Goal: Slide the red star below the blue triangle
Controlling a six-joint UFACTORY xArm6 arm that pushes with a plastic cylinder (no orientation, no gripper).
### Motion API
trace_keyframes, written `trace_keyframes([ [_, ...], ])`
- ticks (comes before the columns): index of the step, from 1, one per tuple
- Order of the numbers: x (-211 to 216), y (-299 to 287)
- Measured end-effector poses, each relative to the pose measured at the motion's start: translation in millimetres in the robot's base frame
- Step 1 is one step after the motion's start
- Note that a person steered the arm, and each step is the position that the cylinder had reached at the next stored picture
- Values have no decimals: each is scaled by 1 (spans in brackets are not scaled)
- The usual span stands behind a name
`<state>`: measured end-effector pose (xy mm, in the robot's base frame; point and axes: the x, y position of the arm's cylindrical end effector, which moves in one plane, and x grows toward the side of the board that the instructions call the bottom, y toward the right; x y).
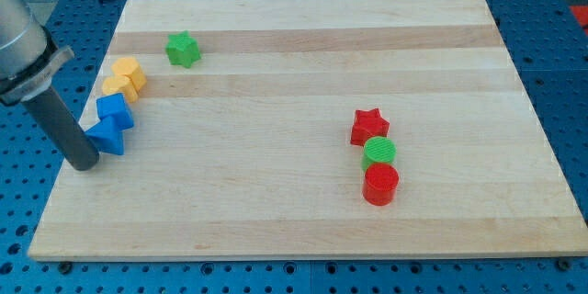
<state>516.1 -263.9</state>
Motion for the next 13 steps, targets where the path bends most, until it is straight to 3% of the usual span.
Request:
trace_keyframes([
  [3, 11, 48],
  [6, -56, 122],
  [7, -74, 160],
  [11, -77, 380],
  [13, -53, 426],
])
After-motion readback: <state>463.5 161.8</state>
